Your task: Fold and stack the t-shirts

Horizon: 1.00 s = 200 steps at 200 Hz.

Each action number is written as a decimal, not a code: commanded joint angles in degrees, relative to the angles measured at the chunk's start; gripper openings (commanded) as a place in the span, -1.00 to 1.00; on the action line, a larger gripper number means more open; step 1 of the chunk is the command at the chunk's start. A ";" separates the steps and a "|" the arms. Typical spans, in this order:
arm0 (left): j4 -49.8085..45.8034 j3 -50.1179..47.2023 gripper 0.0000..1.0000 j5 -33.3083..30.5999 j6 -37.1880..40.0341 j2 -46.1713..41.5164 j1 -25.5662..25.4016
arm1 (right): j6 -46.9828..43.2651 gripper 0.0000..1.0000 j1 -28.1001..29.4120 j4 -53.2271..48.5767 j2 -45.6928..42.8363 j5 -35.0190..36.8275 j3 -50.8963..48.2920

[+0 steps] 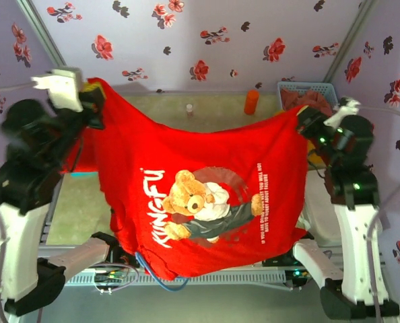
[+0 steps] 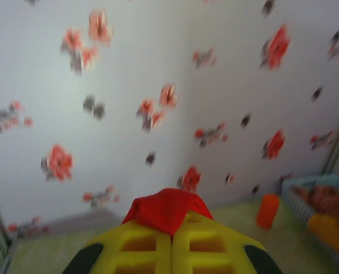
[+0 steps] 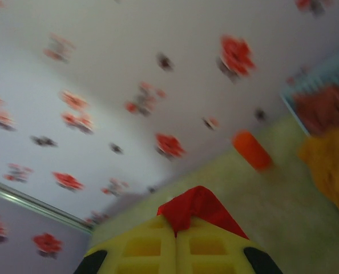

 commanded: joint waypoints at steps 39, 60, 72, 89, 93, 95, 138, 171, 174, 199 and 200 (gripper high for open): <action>19.46 -24.15 -1.00 -2.06 -9.32 7.10 5.17 | -2.08 -1.00 0.01 18.63 16.82 3.54 -15.91; 24.70 -27.60 -1.00 5.02 -13.15 14.27 10.07 | -3.14 -1.00 -0.63 23.48 27.99 3.85 -13.94; 27.01 -27.56 -1.00 6.65 -13.68 18.38 11.59 | -4.14 -1.00 -0.87 24.70 33.49 3.29 -10.92; 29.89 -25.80 -1.00 7.81 -13.62 24.02 13.08 | -4.67 -1.00 -1.28 25.17 39.70 4.16 -6.22; 30.15 -24.89 -1.00 8.50 -13.72 25.36 13.37 | -4.71 -1.00 -1.51 24.96 40.81 4.12 -5.11; 30.17 -24.40 -1.00 8.77 -13.82 26.06 13.57 | -4.73 -1.00 -1.60 24.72 41.39 4.11 -4.46; 27.21 -10.51 -1.00 11.99 -14.03 38.62 15.11 | -3.84 -1.00 -3.63 23.02 49.85 1.38 3.06; 21.36 -1.62 -1.00 15.82 -15.24 43.52 15.17 | -4.02 -1.00 -4.22 22.17 49.71 0.66 2.57; 20.88 -1.42 -1.00 16.07 -15.56 43.52 15.16 | -4.12 -1.00 -4.21 22.04 49.64 0.65 2.60; 20.09 -5.69 -1.00 16.69 -17.77 40.46 14.95 | -5.61 -1.00 -4.25 17.26 49.15 -0.39 3.03; 20.08 -5.97 -1.00 16.69 -17.88 40.23 14.96 | -5.63 -1.00 -4.27 17.02 49.15 -0.44 3.05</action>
